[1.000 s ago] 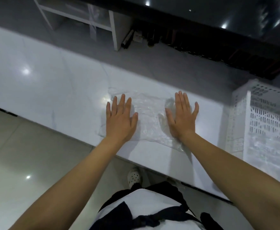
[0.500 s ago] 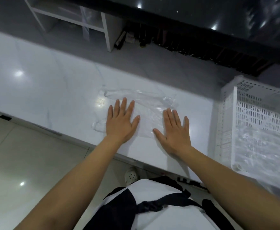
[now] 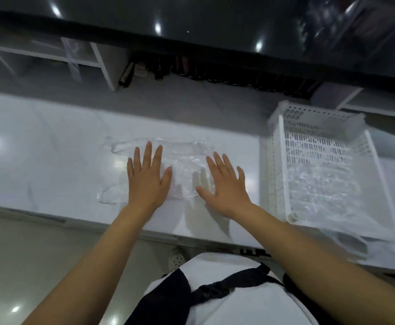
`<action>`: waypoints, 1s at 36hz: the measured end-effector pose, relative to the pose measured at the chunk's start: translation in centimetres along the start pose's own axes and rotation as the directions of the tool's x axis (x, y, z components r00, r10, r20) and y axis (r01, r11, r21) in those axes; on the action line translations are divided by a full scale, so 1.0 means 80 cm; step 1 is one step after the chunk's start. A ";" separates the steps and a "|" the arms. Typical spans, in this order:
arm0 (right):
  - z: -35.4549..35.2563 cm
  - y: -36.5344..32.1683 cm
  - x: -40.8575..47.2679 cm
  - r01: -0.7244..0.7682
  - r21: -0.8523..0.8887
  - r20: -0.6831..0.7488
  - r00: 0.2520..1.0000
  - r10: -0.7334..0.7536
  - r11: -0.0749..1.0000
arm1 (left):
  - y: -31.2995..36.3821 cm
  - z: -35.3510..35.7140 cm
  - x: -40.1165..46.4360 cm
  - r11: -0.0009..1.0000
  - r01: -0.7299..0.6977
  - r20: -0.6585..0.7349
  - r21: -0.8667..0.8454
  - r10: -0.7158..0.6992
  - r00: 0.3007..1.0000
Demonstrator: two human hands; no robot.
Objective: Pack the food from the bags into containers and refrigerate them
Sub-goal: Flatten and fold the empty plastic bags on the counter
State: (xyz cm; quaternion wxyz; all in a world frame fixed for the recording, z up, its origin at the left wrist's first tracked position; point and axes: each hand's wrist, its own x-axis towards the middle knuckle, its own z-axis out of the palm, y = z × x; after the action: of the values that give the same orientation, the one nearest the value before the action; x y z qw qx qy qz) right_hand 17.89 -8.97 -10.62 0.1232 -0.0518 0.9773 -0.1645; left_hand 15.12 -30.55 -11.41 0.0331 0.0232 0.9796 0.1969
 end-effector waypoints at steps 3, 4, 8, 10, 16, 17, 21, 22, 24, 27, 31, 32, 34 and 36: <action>-0.045 0.001 -0.042 -0.010 0.111 -0.019 1.000 0.012 0.994 | 0.063 -0.006 -0.007 0.973 -0.114 -0.022 -0.199 0.112 0.994; -0.064 0.008 -0.057 -0.022 0.139 -0.033 0.999 0.027 0.990 | 0.089 -0.006 -0.010 0.954 -0.160 -0.028 -0.253 0.158 0.987; -0.139 0.056 -0.119 -0.096 0.138 -0.061 0.993 0.105 0.986 | 0.176 0.003 -0.022 0.907 -0.342 0.022 -0.244 0.358 0.933; -0.167 0.090 -0.151 -0.141 0.116 -0.047 0.988 0.147 0.983 | 0.211 0.012 -0.029 0.887 -0.429 0.079 -0.172 0.446 0.892; -0.197 0.192 -0.243 -0.389 0.168 -0.020 0.917 0.398 0.906 | 0.293 0.037 -0.044 0.783 -0.578 0.228 -0.230 0.621 0.750; -0.194 0.204 -0.253 -0.428 0.185 -0.005 0.900 0.436 0.885 | 0.304 0.040 -0.042 0.775 -0.586 0.263 -0.236 0.632 0.729; -0.169 0.237 -0.281 -0.519 0.198 0.097 0.855 0.510 0.832 | 0.353 0.057 -0.023 0.746 -0.654 0.346 -0.126 0.651 0.675; -0.164 0.243 -0.284 -0.517 0.190 0.125 0.856 0.501 0.835 | 0.367 0.064 -0.015 0.737 -0.671 0.365 -0.085 0.649 0.667; -0.158 0.250 -0.289 -0.495 0.184 0.177 0.867 0.466 0.849 | 0.393 0.079 0.001 0.726 -0.688 0.414 -0.015 0.631 0.657; -0.157 0.257 -0.289 -0.461 0.194 0.199 0.883 0.425 0.866 | 0.421 0.101 0.028 0.730 -0.679 0.478 0.077 0.570 0.668; -0.166 0.271 -0.285 -0.439 0.197 0.221 0.891 0.396 0.877 | 0.438 0.119 0.056 0.795 -0.595 0.477 0.116 0.481 0.736; -0.170 0.275 -0.285 -0.438 0.206 0.226 0.892 0.392 0.875 | 0.440 0.121 0.059 0.823 -0.561 0.466 0.088 0.464 0.753; -0.177 0.284 -0.284 -0.432 0.246 0.230 0.895 0.381 0.867 | 0.445 0.123 0.064 0.866 -0.499 0.469 0.028 0.430 0.772; -0.185 0.292 -0.283 -0.425 0.300 0.222 0.902 0.370 0.854 | 0.449 0.122 0.068 0.896 -0.443 0.485 -0.004 0.389 0.783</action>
State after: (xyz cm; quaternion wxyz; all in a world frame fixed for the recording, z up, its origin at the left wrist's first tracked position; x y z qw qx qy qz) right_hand 34.53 20.81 0.15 0.2376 0.1611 0.9105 -0.2977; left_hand 11.54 6.58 -6.77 0.2258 0.2881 0.9210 0.1333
